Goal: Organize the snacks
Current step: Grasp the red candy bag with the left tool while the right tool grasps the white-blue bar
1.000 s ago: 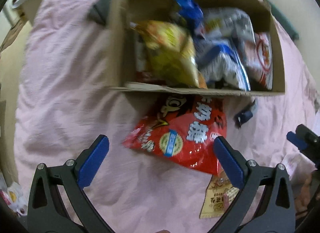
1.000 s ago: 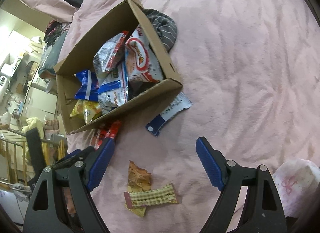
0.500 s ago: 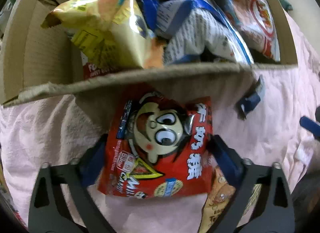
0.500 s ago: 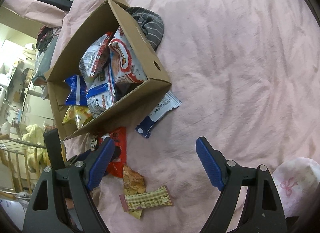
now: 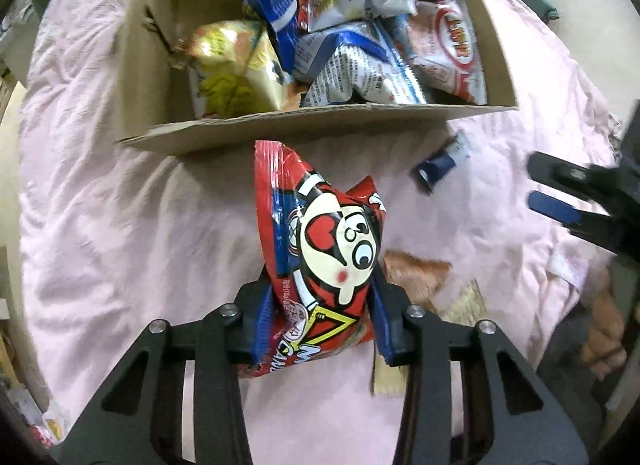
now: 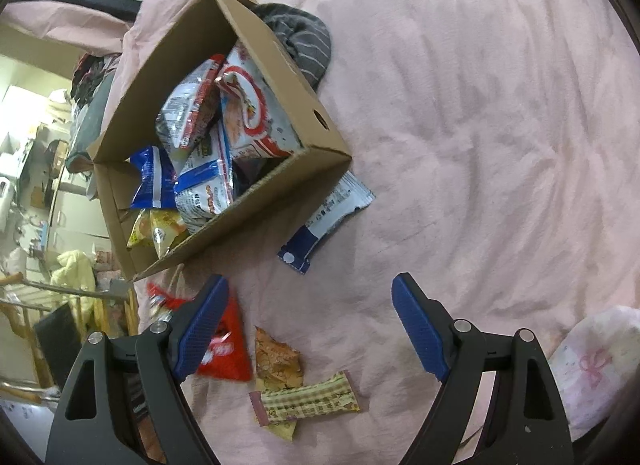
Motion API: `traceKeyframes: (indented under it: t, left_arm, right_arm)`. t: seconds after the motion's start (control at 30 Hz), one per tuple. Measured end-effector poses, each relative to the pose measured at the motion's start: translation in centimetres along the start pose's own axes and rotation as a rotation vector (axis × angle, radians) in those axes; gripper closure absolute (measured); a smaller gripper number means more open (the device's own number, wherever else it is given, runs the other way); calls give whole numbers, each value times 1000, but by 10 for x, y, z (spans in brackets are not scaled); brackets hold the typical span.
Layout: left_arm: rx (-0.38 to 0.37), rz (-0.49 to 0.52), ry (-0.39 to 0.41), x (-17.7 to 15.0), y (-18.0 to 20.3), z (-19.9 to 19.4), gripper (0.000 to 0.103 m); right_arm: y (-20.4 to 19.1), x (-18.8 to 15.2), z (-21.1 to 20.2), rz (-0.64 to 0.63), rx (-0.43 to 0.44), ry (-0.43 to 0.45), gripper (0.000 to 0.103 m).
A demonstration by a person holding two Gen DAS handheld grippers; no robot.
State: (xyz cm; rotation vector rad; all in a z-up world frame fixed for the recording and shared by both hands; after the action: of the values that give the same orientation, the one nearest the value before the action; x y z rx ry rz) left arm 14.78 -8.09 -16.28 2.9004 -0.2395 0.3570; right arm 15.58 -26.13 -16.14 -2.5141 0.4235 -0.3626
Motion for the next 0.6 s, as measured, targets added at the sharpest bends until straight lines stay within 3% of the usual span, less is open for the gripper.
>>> traceKeyframes:
  t: [0.17, 0.27, 0.6]
  left_arm:
    - [-8, -29, 73, -12, -9, -42, 67]
    - [1, -66, 99, -18, -26, -54, 67]
    - [46, -134, 102, -17, -63, -51, 68]
  right_arm:
    - [7, 1, 16, 57, -12, -33, 18]
    - [3, 4, 27, 46, -43, -45, 31]
    - [-16, 18, 73, 30, -134, -57, 54]
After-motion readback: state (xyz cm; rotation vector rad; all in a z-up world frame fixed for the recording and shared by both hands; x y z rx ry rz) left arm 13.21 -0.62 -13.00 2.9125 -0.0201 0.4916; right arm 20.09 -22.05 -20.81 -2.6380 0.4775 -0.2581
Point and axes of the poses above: each gripper's, at about its wrist camera, not at the fingertips, and z roughly the way its jaws point, y to its right, x to its top, the point moved 8 cm from there along z, roughly the way its jaws point, and after that the axes turned 1 degree about x, right-handed, at the moved point
